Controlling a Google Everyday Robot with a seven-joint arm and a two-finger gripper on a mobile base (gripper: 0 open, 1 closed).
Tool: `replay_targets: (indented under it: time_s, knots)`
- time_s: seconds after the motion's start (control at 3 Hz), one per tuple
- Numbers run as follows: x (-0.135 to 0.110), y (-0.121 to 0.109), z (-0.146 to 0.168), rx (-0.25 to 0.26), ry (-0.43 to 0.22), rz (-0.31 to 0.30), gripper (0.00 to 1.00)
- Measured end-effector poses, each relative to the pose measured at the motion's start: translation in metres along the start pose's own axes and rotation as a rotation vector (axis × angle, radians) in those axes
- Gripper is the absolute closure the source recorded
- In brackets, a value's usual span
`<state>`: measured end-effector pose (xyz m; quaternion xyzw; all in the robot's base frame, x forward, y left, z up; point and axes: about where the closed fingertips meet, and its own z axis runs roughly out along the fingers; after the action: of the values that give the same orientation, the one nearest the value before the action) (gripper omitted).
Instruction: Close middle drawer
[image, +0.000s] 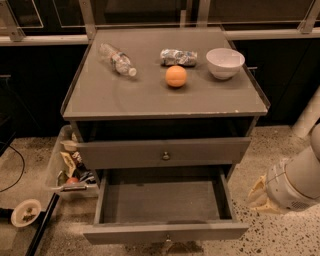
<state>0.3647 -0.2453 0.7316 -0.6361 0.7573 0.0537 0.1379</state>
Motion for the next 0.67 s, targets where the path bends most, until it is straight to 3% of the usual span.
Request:
replay_targets:
  time_s: [0.33, 0.67]
  knots:
    - [0.014, 0.010, 0.041, -0.055, -0.029, 0.061, 1.00]
    - [0.036, 0.020, 0.116, -0.140, -0.049, 0.143, 1.00]
